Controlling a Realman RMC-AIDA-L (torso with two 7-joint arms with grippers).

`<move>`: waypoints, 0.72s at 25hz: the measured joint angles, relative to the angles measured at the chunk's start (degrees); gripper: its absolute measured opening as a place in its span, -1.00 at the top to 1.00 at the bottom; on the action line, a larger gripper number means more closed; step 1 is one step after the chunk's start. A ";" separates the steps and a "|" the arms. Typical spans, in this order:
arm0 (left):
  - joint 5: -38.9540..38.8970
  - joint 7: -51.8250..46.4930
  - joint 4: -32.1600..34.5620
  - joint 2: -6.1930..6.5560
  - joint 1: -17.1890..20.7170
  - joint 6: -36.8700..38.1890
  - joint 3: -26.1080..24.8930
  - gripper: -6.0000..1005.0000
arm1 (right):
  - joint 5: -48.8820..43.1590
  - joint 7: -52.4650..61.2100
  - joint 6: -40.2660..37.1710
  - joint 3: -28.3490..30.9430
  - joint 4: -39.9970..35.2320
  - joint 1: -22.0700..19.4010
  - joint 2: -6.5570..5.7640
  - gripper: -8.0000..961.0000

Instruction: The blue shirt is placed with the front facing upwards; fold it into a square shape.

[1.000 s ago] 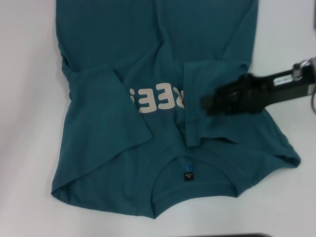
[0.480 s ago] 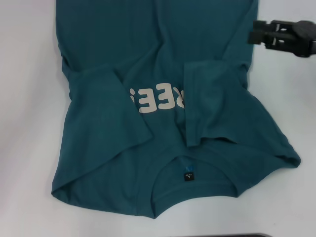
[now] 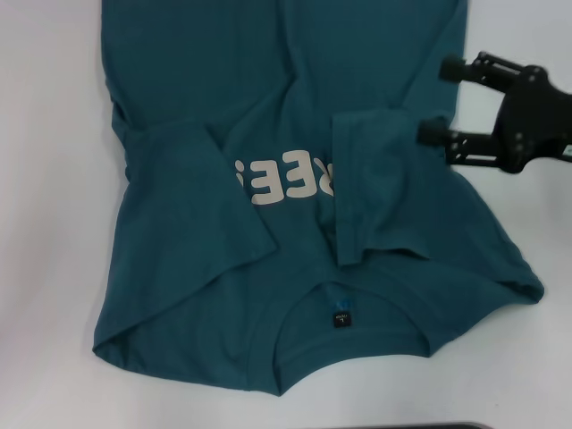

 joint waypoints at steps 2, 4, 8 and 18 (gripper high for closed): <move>1.95 3.10 -0.11 0.00 -0.09 0.44 1.38 -0.43 | -0.75 -0.50 0.05 -0.75 -0.06 -0.09 0.26 -0.81; 3.62 6.28 -0.14 -0.05 -0.12 0.63 2.62 -0.43 | -0.98 -1.78 -0.07 -1.76 0.14 -0.48 0.28 -0.89; 6.24 11.27 -0.06 -0.29 -0.13 1.19 5.06 -0.43 | -0.95 -6.18 -1.00 -2.40 0.38 -2.37 0.35 -0.93; 12.32 15.80 0.80 -0.97 0.59 1.71 7.74 -0.43 | -3.31 -10.28 -1.91 -3.13 5.26 -3.73 0.59 -0.92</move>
